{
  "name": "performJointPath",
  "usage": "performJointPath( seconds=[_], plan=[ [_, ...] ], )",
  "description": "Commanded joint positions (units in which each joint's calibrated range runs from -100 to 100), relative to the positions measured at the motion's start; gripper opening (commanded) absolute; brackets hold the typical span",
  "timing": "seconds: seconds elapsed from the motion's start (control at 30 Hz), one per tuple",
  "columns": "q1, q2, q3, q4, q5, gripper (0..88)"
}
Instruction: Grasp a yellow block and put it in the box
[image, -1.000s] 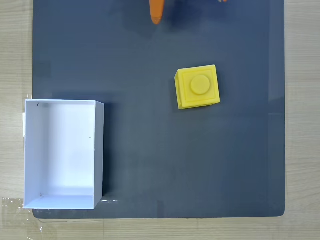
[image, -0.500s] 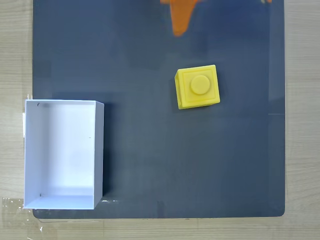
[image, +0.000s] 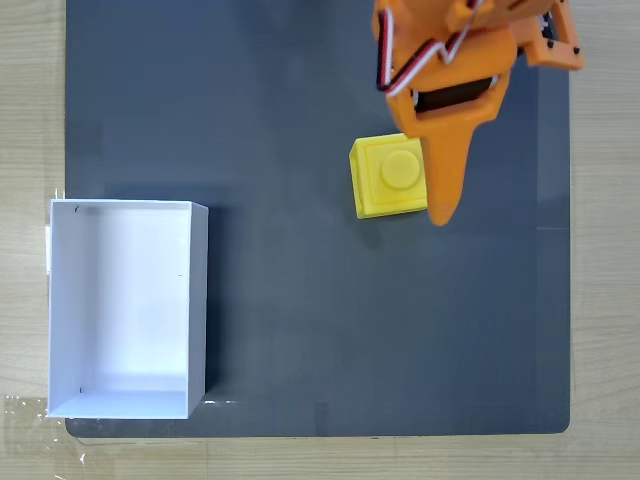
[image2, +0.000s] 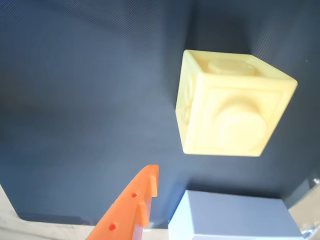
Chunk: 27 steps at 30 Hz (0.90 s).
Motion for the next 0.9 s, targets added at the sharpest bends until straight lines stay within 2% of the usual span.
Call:
performJointPath(
  seconds=[0.0, 0.5, 0.87],
  plan=[
    [-0.6, 3.8, -4.5, 0.3, 0.2, 51.8],
    [-0.9, 24.8, -10.3, -4.5, -0.1, 51.2],
    [-0.8, 28.1, -10.4, -5.7, -0.2, 49.0]
  ],
)
